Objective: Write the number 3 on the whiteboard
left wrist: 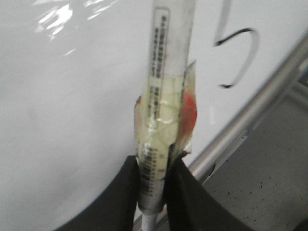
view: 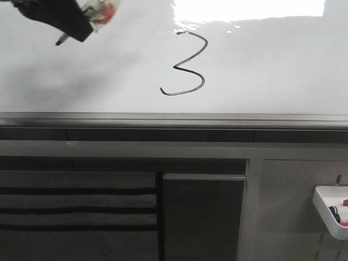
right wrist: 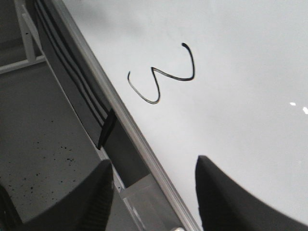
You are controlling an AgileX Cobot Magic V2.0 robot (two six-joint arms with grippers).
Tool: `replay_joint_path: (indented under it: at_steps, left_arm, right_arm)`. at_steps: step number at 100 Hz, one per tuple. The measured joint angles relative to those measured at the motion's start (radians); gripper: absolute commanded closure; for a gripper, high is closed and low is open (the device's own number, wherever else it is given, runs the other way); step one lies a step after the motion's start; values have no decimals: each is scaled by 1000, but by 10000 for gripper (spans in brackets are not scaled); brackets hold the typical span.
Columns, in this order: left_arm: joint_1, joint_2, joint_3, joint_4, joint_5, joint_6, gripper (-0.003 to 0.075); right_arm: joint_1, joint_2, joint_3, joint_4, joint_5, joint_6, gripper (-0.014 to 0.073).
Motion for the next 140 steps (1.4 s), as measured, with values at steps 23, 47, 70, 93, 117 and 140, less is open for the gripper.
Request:
replay_joint_path:
  at_steps: [23,47,70,93,117,140]
  left_arm:
    - [158,94,19,-116,-108,-114,658]
    - [171,112,19,-177,-161,-118,658]
    - [171,112,19,-181,-161,-119,617]
    - [171,112,19,-188,-163,-121,379]
    - [171,86,-2,-153,-110,-123,385]
    - [171,-139,-52,-73,103,-123,385]
  right_arm:
    - [-16,-10,0,0,41,2,253]
    - [-16,-10,0,0,54,6,253]
    - [-16,-10,0,0,56,6,252]
    - [-16,-10,0,0,56,8,253]
    - [-33,-29,0,-7,69,112,253]
    - [-133,-137,0,-127,165,460,255]
